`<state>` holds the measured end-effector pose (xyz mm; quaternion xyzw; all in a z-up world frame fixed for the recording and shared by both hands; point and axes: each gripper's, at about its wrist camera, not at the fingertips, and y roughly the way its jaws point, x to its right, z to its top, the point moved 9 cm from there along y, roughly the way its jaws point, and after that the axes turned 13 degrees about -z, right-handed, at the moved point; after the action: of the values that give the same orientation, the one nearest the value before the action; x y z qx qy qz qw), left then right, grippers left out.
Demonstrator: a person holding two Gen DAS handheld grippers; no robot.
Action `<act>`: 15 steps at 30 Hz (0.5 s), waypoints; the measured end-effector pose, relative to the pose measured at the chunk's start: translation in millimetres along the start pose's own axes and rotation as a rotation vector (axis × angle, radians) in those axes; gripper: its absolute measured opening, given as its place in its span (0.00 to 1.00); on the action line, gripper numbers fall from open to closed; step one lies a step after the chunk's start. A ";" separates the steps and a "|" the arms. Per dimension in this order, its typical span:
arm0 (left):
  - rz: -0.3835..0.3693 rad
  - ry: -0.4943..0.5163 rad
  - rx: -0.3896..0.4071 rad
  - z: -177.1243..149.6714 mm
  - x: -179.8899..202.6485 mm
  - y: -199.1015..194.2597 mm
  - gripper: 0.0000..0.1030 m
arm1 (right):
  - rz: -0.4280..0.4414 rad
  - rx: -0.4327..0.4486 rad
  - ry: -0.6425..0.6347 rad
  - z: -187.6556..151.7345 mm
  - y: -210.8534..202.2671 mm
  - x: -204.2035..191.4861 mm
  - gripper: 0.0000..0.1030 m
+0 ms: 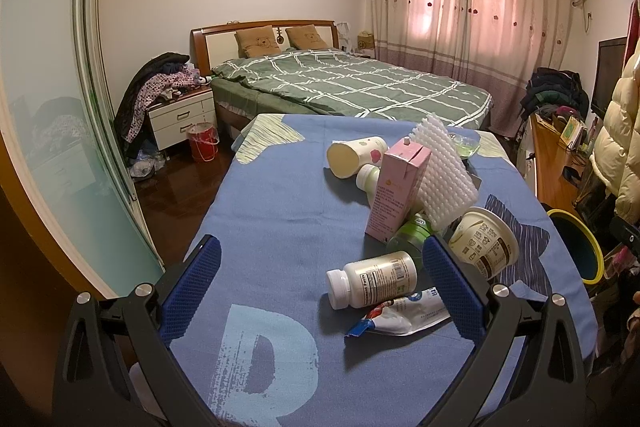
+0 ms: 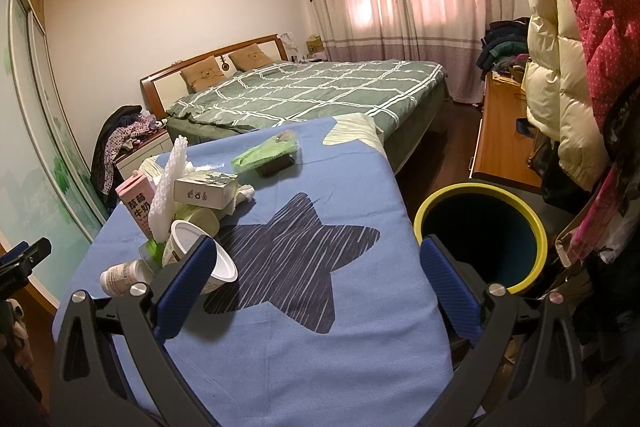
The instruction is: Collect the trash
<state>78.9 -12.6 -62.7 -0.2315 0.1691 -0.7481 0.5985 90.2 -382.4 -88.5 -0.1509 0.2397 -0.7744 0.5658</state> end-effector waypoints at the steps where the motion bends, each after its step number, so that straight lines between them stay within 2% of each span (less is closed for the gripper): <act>1: 0.000 0.000 -0.001 -0.6 0.7 0.9 0.97 | 0.000 0.000 0.000 -0.5 0.3 -0.3 0.94; 15: 0.007 0.001 0.001 3.0 -6.0 -6.6 0.97 | 0.001 -0.006 -0.004 -3.3 6.1 -5.8 0.94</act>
<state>76.2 -5.2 -57.6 -0.2303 0.1697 -0.7461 0.6012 95.3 -377.8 -94.3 -0.1541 0.2411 -0.7731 0.5660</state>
